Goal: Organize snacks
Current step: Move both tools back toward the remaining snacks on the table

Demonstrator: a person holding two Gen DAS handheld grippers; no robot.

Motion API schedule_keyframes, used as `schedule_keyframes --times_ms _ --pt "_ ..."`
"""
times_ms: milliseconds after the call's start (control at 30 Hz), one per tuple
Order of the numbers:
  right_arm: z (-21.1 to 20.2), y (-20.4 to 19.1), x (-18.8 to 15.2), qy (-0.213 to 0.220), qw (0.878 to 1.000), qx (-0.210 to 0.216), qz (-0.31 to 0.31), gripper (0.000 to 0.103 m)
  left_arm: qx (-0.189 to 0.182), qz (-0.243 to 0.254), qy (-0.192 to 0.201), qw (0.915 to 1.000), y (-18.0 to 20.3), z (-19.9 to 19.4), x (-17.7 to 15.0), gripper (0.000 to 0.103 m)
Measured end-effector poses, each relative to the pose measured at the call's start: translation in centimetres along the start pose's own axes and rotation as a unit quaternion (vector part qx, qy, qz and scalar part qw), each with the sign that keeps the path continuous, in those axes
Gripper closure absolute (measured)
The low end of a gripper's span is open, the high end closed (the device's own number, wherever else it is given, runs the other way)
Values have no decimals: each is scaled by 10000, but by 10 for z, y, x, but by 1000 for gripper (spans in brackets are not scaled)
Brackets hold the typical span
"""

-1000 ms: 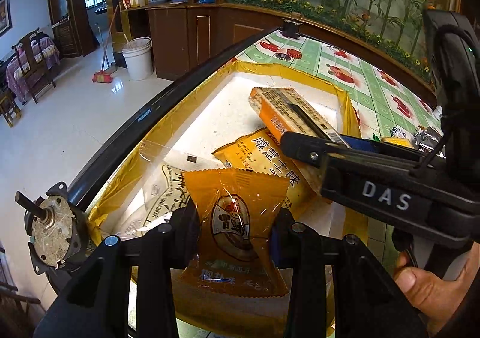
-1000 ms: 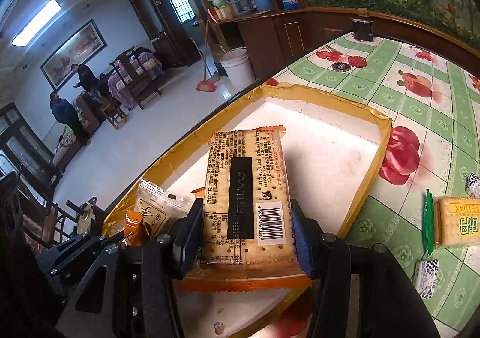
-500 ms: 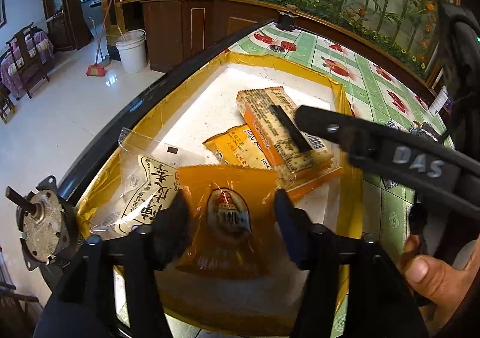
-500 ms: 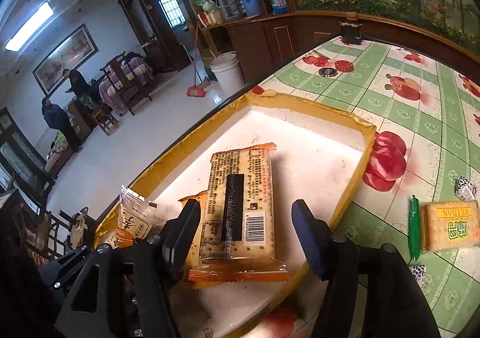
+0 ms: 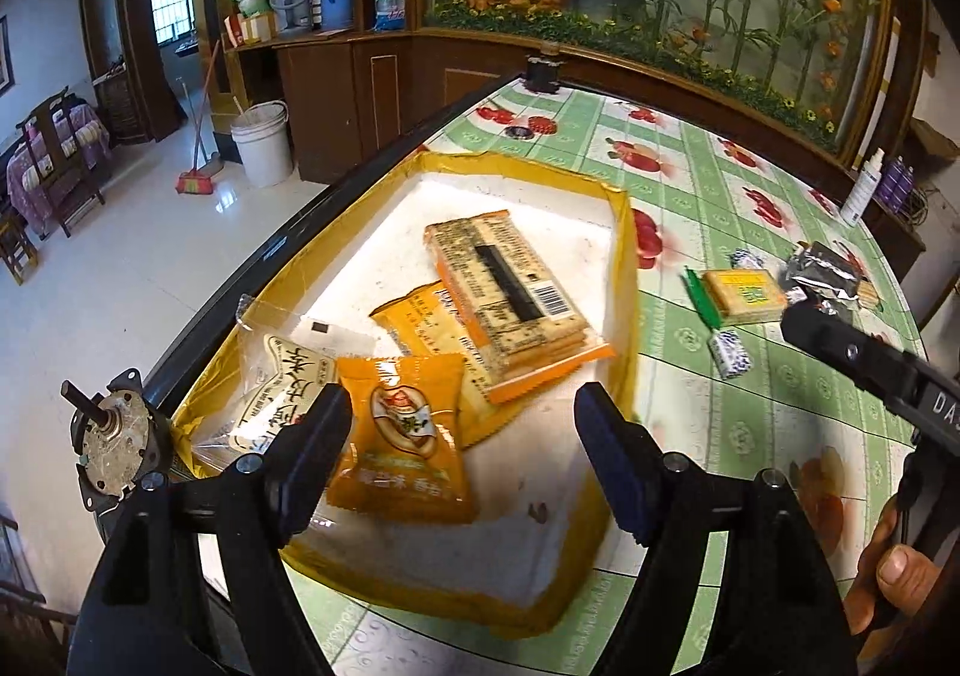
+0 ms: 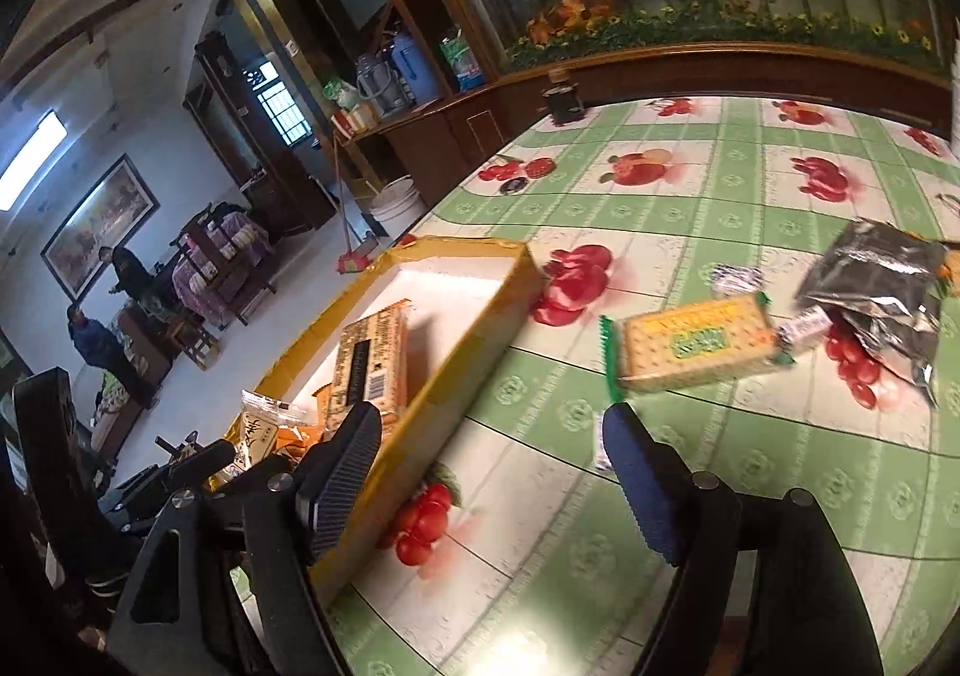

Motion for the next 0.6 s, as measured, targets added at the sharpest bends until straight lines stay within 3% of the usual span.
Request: schedule_keyframes --times_ms 300,600 --pt "-48 84 -25 214 9943 -504 915 25 -281 310 -13 9991 36 -9 -3 26" --pt "-70 119 -33 405 9894 -651 1234 23 -576 863 -51 9946 93 -12 -8 26"
Point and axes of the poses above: each gripper's, at about its wrist camera, not at the fingertips, and z roughly the way its jaws point, y to its right, x to its top, the point moved 2 cm from there along z, roughly the way its jaws point, and after that the axes turned 1 degree about y, right-handed, at the moved point
